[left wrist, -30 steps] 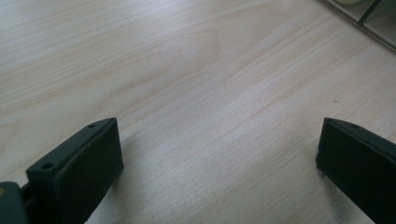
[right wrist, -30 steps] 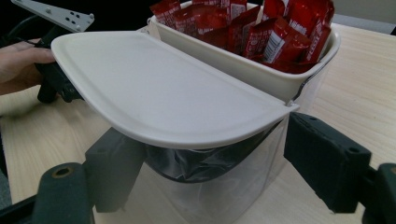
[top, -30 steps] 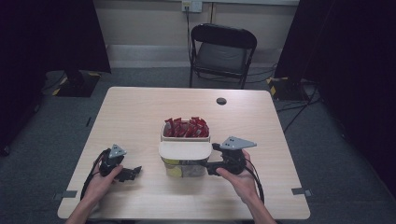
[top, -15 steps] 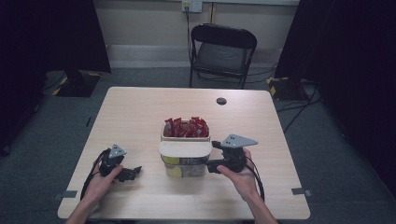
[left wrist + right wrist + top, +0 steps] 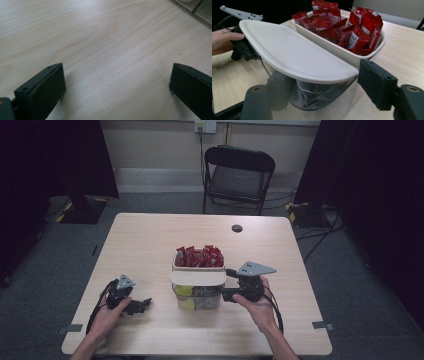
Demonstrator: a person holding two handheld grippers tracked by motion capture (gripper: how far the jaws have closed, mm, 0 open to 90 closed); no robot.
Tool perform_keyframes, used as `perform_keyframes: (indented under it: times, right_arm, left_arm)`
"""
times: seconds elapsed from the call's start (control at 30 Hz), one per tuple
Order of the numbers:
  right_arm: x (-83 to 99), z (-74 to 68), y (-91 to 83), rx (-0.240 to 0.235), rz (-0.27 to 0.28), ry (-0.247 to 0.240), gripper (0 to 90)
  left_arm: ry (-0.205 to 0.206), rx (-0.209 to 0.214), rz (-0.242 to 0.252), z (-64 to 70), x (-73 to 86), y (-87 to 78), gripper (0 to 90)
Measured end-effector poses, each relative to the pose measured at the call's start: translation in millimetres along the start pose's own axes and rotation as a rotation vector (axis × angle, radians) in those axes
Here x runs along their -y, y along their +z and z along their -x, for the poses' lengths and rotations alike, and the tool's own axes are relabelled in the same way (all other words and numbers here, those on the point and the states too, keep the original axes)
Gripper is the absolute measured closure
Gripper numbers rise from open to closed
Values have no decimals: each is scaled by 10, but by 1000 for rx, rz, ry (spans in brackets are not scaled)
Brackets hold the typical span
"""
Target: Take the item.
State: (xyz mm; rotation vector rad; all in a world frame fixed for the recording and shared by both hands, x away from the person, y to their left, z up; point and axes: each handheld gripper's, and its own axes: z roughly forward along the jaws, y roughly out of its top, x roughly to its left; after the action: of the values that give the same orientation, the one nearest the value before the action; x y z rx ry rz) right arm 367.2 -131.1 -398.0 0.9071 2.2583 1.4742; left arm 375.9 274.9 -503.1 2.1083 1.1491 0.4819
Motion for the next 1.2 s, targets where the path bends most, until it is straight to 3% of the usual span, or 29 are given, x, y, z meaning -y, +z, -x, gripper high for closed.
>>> perform_keyframes:
  times: [1.2]
  right_arm:
    - [-90,29,46,-9,-1,-4,325]
  left_arm:
    - [0,0,0,0,0,0,0]
